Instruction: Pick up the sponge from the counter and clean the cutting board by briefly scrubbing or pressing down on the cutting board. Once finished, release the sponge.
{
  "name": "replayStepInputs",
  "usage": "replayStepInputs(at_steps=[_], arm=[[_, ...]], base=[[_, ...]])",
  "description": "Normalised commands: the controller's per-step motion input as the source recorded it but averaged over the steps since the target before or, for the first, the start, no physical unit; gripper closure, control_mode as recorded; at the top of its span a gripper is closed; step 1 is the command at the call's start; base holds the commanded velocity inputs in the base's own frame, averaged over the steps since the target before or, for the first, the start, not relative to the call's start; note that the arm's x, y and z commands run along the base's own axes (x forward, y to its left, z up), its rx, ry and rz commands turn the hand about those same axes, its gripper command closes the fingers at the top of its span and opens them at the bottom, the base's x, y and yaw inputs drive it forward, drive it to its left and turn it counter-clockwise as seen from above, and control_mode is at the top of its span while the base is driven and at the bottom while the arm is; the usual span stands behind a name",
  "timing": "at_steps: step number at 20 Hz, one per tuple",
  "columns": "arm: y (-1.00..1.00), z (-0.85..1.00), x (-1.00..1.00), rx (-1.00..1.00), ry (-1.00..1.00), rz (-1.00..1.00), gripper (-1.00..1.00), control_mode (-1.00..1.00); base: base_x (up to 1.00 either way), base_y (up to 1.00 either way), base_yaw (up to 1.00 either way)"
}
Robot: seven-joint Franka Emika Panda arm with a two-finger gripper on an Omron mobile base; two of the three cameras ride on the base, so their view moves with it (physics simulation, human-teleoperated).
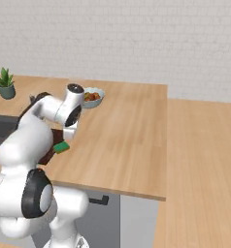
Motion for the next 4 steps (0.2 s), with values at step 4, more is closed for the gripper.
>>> replayStepInputs(at_steps=[4], arm=[[0.00, 0.54, -0.62, 0.55, -0.14, 0.00, 1.00, -1.00]], base=[[0.00, 0.00, 0.00]])
